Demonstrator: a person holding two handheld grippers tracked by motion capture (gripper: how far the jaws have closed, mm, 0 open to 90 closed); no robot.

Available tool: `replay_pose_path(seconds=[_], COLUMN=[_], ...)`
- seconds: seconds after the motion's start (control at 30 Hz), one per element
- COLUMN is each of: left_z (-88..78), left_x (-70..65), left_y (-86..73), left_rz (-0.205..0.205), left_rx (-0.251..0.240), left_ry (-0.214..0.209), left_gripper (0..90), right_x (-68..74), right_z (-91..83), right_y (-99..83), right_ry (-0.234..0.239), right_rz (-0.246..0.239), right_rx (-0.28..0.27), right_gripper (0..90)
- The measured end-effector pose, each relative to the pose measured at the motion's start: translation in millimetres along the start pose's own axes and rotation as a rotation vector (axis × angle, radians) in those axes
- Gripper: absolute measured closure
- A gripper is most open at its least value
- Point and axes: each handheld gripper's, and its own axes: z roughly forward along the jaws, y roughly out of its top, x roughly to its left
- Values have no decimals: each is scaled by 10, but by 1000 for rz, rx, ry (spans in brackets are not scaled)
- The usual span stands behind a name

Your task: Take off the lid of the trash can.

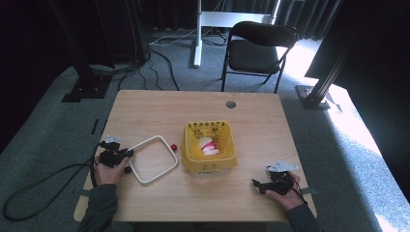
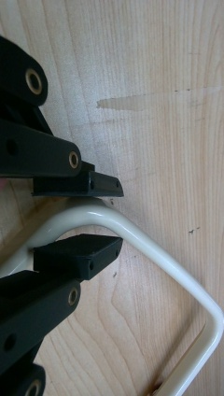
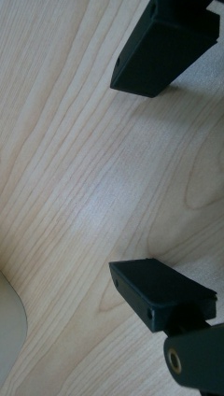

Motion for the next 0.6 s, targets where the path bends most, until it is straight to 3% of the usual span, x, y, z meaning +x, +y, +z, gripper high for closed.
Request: replay_pose_path(seconds=[0.17,0.37,0.6], left_z=[-6,-47,-100], left_x=[-11,-75,-129], left_y=[1,-2,-39], left_rz=[2,19,23], left_rx=[6,15,36], left_ry=[-7,27,60], left_gripper=[668,595,574], right_x=[0,0,0], right_z=[0,0,0], right_y=[0,0,0], right_ry=[0,0,1], right_rz=[0,0,-2], right_rx=[0,0,0], right_gripper=[110,110,110])
